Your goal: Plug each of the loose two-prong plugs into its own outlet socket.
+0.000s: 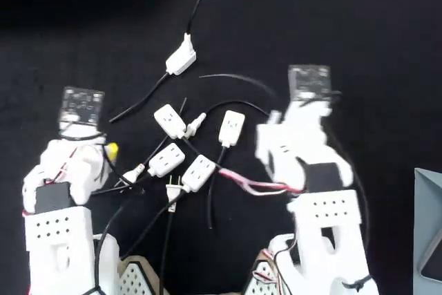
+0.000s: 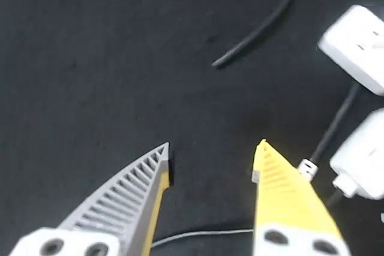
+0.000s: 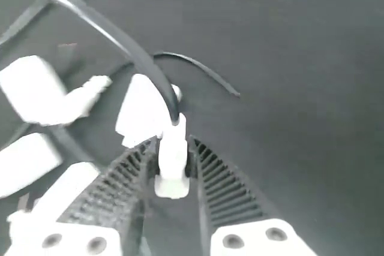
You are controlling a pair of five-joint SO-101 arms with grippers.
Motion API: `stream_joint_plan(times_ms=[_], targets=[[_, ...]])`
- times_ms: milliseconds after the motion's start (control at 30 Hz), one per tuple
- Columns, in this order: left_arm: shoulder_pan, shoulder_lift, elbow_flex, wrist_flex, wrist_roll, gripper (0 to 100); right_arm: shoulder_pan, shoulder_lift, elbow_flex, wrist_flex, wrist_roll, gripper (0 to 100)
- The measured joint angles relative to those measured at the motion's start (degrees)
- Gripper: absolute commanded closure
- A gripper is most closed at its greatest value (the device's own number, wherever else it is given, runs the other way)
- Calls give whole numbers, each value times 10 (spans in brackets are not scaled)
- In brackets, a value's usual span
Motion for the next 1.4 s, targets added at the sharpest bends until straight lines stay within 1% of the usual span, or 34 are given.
stream_joint_plan(times_ms=[100,233,300,467,667,867,1067,1200,1267,1400], targets=[[-18,0,10,0,32,773,-62,19,-25,3,2,987],[-22,0,41,0,74,773,-119,96,-65,3,2,987],[-26,0,57,-13,85,773,-142,142,-84,-2,2,987],[-51,0,89,-57,98,773,-194,244,-96,-82,2,987],[-65,0,108,-76,99,773,-202,304,-96,-185,2,987],[-65,0,108,-77,99,773,-229,308,-96,-206,-33,987],[-65,0,108,-77,99,773,-234,308,-58,-262,-42,987],[-65,0,106,-77,102,773,-235,308,-57,-270,-42,987],[-65,0,105,-77,120,773,-235,294,-53,-268,-42,987],[-59,0,80,-77,158,773,-235,226,-53,-230,-42,987]])
